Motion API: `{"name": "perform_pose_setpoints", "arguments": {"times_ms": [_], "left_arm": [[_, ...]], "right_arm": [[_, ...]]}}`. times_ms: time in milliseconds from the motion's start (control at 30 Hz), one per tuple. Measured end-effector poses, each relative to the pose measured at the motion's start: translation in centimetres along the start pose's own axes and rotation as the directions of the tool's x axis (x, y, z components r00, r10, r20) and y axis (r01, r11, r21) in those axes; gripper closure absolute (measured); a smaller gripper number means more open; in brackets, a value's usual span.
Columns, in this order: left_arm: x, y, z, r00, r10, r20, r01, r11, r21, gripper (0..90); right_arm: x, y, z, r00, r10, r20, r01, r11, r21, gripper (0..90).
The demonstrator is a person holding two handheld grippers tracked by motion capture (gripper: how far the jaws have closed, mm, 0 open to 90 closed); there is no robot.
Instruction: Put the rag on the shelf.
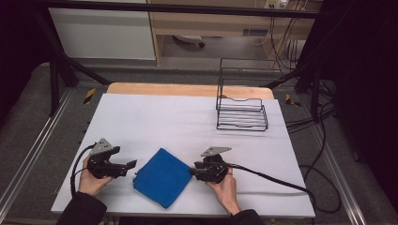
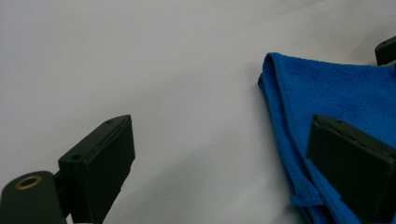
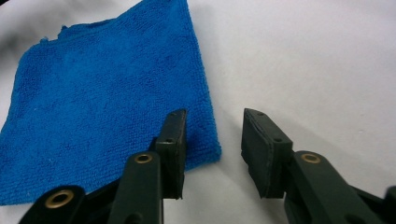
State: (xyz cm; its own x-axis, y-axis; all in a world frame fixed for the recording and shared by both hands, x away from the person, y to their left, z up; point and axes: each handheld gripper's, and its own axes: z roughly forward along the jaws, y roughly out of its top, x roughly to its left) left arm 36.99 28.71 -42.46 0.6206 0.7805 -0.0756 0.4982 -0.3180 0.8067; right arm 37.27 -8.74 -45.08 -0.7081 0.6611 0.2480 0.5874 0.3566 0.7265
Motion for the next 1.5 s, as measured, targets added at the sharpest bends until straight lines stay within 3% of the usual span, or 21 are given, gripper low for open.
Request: {"name": "perform_pose_setpoints", "arguments": {"times_ms": [300,433,733,867,1167,1500], "left_arm": [[0.0,0.0,0.0,1.0,-0.001,-0.003,0.001,1.0,-0.003,8.4],[0.0,0.0,0.0,1.0,0.001,-0.004,-0.001,1.0,-0.001,8.4],[0.1,0.0,0.0,1.0,-0.005,-0.006,0.004,1.0,-0.008,8.5],[0.0,0.0,0.0,1.0,0.001,-0.004,-0.001,1.0,-0.002,8.5],[-0.1,0.0,0.1,0.9999,0.014,-0.002,-0.014,0.9999,0.006,8.5],[-0.3,0.1,0.3,0.9999,0.016,-0.004,-0.016,0.9998,0.012,8.5]], "right_arm": [[0.6,-0.3,0.7,0.9998,-0.019,-0.005,0.019,0.999,0.028,72.5],[0.8,-0.4,0.8,0.9998,0.004,-0.018,-0.004,0.999,0.033,81.7],[0.5,0.4,-0.2,0.9998,-0.01,-0.018,0.011,1.0,0.026,85.0],[-0.1,1.3,-1.5,0.9994,-0.033,0.009,0.032,0.999,0.044,85.0],[-3.2,1.8,-3.3,0.9971,-0.038,0.067,0.032,0.996,0.082,84.4],[-6.5,3.1,-2.3,0.9906,-0.04,0.131,0.029,0.996,0.084,83.8]]}}
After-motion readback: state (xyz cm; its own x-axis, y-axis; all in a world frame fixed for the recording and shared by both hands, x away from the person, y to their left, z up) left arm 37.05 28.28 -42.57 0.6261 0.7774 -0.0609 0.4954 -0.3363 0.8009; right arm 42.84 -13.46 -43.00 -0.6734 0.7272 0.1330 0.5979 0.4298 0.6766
